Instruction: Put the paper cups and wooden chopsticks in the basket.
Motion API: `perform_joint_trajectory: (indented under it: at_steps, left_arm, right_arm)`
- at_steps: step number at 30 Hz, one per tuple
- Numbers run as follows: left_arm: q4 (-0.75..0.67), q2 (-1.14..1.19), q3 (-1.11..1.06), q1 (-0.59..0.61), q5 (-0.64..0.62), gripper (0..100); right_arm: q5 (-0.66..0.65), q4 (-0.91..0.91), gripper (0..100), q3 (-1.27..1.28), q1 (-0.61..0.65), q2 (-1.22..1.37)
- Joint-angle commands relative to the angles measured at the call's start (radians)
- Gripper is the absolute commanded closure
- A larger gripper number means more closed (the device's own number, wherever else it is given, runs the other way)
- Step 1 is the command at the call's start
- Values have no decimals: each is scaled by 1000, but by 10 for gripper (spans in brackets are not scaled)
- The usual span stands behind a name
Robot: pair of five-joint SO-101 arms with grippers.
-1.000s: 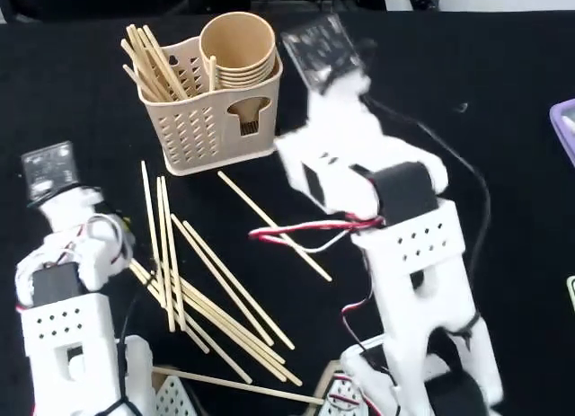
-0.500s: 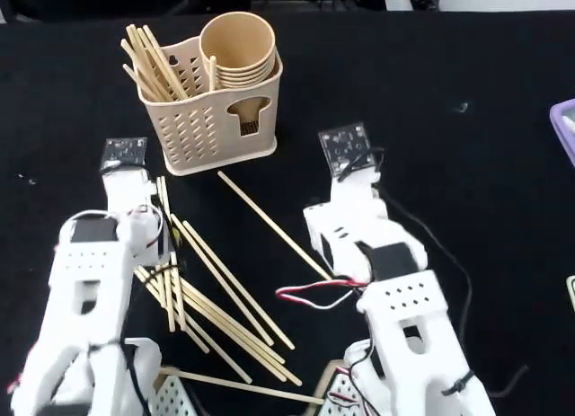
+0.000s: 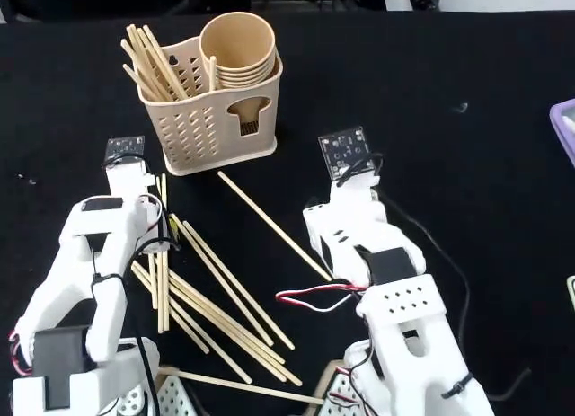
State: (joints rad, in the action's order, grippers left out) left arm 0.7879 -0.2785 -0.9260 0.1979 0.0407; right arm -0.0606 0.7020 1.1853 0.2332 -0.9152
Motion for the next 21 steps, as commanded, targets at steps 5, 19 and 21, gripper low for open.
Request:
perform_joint_trajectory:
  at_steps: [5,19,21]
  left_arm:
    - [-9,0,41,12,-12,896]
    - [6,-2,87,10,-12,952]
    - [69,-2,133,13,-12,974]
  right_arm:
    - [3,-21,762,-2,-17,-31]
    - [2,-23,762,7,-17,-31]
    - [2,-23,762,7,-17,-31]
